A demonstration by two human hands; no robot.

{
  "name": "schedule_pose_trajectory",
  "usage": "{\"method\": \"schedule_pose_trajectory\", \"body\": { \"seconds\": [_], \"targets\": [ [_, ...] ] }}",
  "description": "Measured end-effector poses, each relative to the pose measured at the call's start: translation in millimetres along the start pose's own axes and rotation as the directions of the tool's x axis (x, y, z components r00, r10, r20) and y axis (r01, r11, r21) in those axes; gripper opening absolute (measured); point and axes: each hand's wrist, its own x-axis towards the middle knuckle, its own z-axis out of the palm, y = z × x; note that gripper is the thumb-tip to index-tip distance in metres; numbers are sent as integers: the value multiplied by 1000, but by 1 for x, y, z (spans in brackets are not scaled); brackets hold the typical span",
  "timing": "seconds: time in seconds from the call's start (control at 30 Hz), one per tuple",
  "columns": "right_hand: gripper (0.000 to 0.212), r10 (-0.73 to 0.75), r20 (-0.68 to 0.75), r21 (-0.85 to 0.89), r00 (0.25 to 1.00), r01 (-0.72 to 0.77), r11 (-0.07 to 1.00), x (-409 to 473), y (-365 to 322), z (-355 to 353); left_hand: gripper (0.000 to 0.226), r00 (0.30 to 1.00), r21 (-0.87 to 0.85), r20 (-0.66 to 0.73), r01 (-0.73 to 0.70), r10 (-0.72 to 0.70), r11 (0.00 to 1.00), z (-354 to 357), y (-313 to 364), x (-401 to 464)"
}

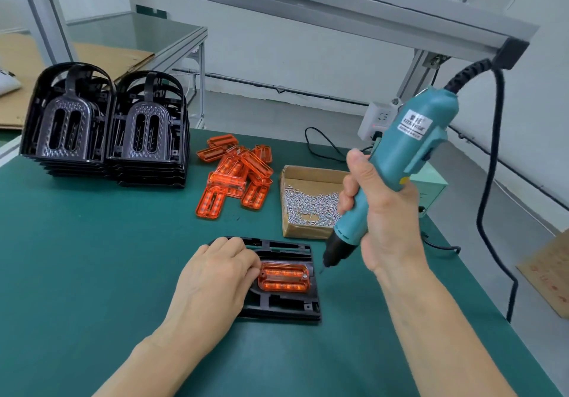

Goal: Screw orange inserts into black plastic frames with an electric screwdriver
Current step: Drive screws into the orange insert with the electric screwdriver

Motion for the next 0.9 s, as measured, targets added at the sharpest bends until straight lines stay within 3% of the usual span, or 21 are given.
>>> {"method": "schedule_pose_trajectory", "body": {
  "seconds": [0.13, 0.23, 0.33, 0.43, 0.53, 0.7, 0.9],
  "targets": [
    [32, 186, -103, -240, 977, -205, 949, 7, -4, -38, 19, 1000, 12, -3, -10, 10, 1000, 0, -1, 0],
    [32, 365, -148, -411, 919, -393, 823, 6, 5, -68, 21, 1000, 23, -9, -21, 21, 1000, 0, 0, 0],
    [35, 456, -180, -590, 871, -467, 659, -4, 16, -93, 21, 1000, 26, -12, -28, 28, 999, 0, -1, 0],
    [38, 438, -276, -724, 855, -485, 490, -10, 26, -109, 21, 999, 30, -18, -41, 41, 999, 2, -3, 0],
    [46, 384, -372, -837, 845, -485, 254, -10, 33, -120, 20, 999, 29, -19, -47, 47, 998, 3, -4, -1],
    [50, 250, -448, -892, 858, -448, -61, -8, 44, -134, 19, 998, 32, -13, -54, 55, 998, 4, -5, -1],
    [51, 218, -431, -896, 876, -387, -218, -6, 52, -139, 19, 996, 58, -80, -45, 50, 997, 1, -8, -6]
  ]
}}
